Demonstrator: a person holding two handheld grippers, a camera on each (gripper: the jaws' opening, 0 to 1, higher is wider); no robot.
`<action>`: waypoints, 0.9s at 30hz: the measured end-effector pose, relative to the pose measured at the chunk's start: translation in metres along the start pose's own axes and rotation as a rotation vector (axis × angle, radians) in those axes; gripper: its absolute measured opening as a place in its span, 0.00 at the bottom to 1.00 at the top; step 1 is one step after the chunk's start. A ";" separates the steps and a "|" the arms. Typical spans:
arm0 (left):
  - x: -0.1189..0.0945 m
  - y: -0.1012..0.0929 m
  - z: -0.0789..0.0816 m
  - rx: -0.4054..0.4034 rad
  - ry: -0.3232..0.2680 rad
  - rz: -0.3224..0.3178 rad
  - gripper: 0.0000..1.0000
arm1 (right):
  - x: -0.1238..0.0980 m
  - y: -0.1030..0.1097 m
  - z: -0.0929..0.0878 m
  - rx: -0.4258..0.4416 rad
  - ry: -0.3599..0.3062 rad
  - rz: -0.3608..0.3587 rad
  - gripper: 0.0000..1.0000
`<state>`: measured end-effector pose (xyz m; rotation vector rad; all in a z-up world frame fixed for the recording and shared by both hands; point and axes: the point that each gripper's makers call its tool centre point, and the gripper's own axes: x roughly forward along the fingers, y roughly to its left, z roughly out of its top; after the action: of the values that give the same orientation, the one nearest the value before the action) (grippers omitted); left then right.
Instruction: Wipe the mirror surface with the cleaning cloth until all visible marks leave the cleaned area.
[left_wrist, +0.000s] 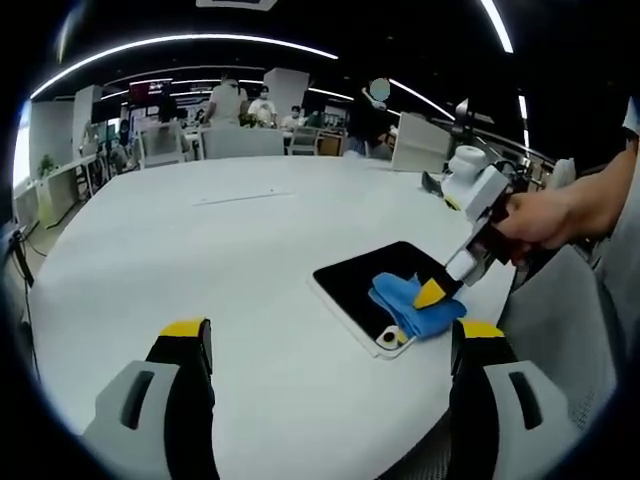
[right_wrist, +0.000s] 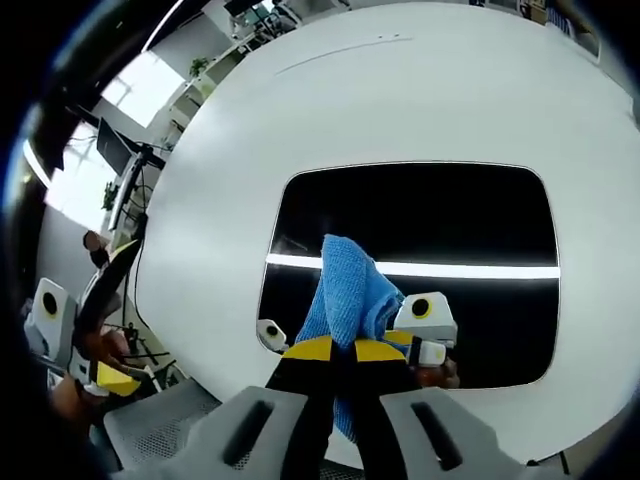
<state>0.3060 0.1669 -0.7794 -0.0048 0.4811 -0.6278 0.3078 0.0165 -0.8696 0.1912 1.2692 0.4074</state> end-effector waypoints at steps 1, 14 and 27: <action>0.000 0.000 0.001 -0.001 -0.002 0.000 0.99 | 0.001 0.000 0.000 -0.002 0.001 -0.001 0.00; 0.001 0.005 -0.001 -0.009 -0.001 -0.004 0.99 | 0.006 0.014 0.002 -0.058 0.017 -0.014 0.00; 0.003 0.005 0.002 -0.005 -0.005 -0.007 0.99 | 0.014 0.034 0.006 -0.109 0.034 -0.010 0.00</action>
<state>0.3119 0.1686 -0.7792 -0.0124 0.4779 -0.6330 0.3104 0.0532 -0.8681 0.0860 1.2770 0.4716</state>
